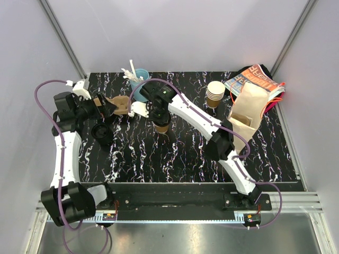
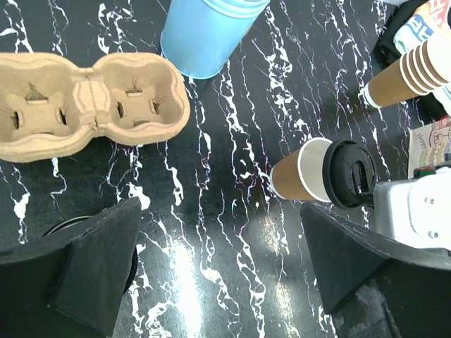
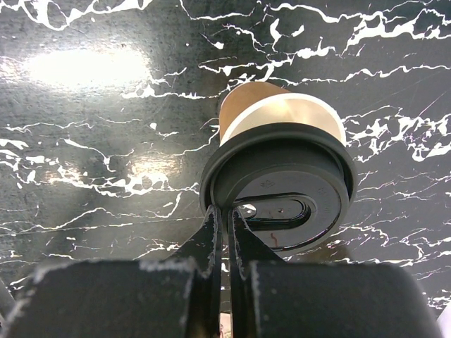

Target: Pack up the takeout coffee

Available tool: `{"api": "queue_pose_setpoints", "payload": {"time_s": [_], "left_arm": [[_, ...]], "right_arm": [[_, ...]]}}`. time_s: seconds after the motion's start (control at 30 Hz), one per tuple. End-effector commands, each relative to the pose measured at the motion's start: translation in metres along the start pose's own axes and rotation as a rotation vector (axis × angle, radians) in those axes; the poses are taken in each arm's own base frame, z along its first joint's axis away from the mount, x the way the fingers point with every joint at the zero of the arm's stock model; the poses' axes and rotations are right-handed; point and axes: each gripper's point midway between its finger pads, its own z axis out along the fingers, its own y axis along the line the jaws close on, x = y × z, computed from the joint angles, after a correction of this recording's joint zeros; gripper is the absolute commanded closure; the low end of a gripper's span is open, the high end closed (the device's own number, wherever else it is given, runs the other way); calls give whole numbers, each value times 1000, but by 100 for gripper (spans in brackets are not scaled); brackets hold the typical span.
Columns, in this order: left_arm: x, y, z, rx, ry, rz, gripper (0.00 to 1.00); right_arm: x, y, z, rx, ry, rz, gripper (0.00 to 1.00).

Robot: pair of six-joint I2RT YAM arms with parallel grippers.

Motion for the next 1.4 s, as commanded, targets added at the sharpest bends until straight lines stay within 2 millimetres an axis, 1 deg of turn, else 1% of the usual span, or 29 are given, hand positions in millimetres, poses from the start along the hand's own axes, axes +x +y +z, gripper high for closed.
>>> {"api": "queue_pose_setpoints", "payload": {"time_s": [0.0, 0.2, 0.53, 0.67, 0.77, 1.03, 1.17, 1.37], "left_arm": [[-9, 0, 1, 10, -37, 32, 1], [-8, -1, 2, 18, -34, 27, 1], [-5, 0, 5, 27, -21, 18, 1], [-3, 0, 6, 34, -16, 14, 1], [-3, 0, 7, 35, -15, 13, 1], [0, 2, 10, 40, -4, 2, 1], [-1, 1, 10, 44, -3, 2, 1], [0, 1, 10, 47, -2, 1, 1]], "right_arm": [[15, -3, 5, -4, 60, -11, 97], [14, -8, 11, 8, 57, -13, 97], [6, -13, 9, 25, 25, -22, 98], [3, -18, 5, 47, 12, -30, 97], [2, -21, 6, 54, 13, -36, 97], [1, -23, 12, 60, 12, -42, 97], [0, -22, 17, 50, 13, -45, 97], [3, -19, 23, 36, 23, -44, 93]]}}
